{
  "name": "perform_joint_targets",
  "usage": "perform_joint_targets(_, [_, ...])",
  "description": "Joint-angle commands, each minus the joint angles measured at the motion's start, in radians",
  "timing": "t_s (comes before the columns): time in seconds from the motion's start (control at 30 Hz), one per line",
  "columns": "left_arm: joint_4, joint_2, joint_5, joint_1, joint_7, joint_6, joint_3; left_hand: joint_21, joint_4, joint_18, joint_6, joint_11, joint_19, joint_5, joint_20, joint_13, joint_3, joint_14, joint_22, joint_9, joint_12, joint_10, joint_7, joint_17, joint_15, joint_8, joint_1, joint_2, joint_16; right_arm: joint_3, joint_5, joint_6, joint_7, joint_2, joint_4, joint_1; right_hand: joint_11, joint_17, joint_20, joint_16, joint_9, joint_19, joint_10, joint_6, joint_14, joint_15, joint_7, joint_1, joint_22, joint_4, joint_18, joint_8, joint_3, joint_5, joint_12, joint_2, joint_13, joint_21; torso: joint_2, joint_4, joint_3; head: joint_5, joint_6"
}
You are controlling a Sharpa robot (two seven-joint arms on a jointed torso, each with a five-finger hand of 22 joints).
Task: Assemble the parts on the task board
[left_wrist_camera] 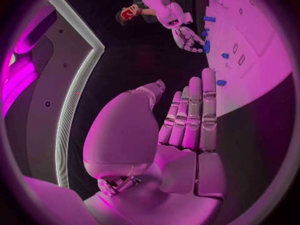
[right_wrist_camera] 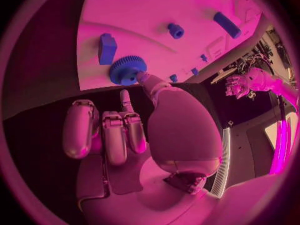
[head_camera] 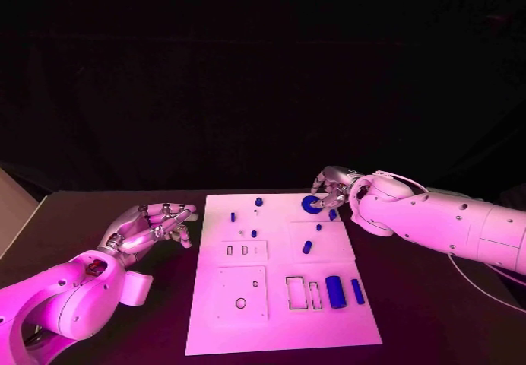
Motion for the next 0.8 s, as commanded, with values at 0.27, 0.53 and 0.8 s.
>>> perform_joint_targets(0.27, [0.000,0.001,-0.009,0.000,0.008,0.020,0.001,0.004,-0.002,0.003,-0.007,0.001,-0.007,0.003,0.003,-0.001,0.004,-0.006,0.001,0.001,-0.005,-0.009,0.000,0.001,-0.003,0.000,-0.009,0.003,0.007,-0.001,0.001,0.064,-0.027,-0.005,0.011,-0.004,0.007,0.242,0.005,0.006,0.002,0.056,0.106,-0.004,0.100,0.005,-0.003,-0.005,0.012,0.004,-0.017,0.007,-0.010,0.006,0.003,0.005,0.263,0.013,-0.001,0.0028,-0.0008,-0.002,-0.006])
perform_joint_targets(0.53, [-0.002,0.001,-0.009,0.000,0.007,0.020,0.001,0.004,-0.002,0.003,-0.007,0.001,-0.007,0.003,0.003,-0.001,0.004,-0.006,0.001,0.001,-0.005,-0.009,0.000,0.001,-0.003,0.000,-0.009,0.003,0.007,-0.002,0.001,0.071,-0.027,-0.004,0.008,-0.007,0.006,0.242,0.005,0.006,0.003,0.056,0.106,-0.001,0.100,0.005,-0.004,-0.002,0.016,0.009,-0.018,0.012,-0.016,0.013,0.003,0.009,0.263,0.017,-0.001,0.0030,-0.0015,-0.002,-0.007])
perform_joint_targets(0.8, [-0.006,0.001,-0.009,0.000,0.006,0.019,0.001,0.004,-0.002,0.003,-0.007,0.001,-0.007,0.003,0.003,-0.001,0.004,-0.006,0.001,0.001,-0.005,-0.009,0.000,0.001,-0.003,0.000,-0.009,0.003,0.007,-0.002,0.001,0.070,-0.025,-0.007,0.011,-0.009,0.006,0.245,0.007,0.007,0.004,0.054,0.106,-0.001,0.101,0.005,-0.004,0.000,0.024,0.017,-0.018,0.015,-0.028,0.030,0.003,0.008,0.263,0.023,-0.001,0.0021,-0.0009,-0.002,-0.006])
